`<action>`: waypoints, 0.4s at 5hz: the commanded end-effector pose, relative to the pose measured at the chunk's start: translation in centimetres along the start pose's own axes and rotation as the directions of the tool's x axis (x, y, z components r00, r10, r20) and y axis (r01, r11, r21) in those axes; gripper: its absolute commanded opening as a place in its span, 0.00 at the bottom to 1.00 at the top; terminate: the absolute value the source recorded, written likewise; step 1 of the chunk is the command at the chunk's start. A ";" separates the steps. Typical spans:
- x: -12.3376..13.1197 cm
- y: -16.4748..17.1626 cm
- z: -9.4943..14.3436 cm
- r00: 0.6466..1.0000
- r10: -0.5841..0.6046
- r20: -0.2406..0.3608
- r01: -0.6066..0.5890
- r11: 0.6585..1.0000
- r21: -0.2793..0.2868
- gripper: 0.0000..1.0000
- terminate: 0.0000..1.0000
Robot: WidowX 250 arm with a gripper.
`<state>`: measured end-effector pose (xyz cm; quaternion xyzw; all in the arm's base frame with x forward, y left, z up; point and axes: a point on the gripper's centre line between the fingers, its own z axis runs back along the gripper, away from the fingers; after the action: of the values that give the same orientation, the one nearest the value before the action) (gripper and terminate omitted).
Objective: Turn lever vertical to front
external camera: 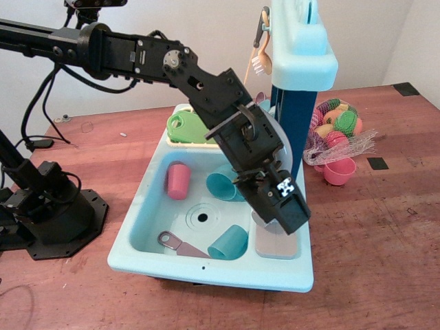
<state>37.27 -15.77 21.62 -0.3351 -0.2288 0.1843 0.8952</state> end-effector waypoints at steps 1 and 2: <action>1.9 0.2 0.4 0.998 -0.012 0.068 0.013 1.000 -0.017 1.00 0.00; 1.8 2.0 0.9 0.996 0.003 0.088 -0.002 1.000 -0.012 1.00 0.00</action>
<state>36.68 -12.64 18.95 -0.3201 -0.2329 0.2139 0.8930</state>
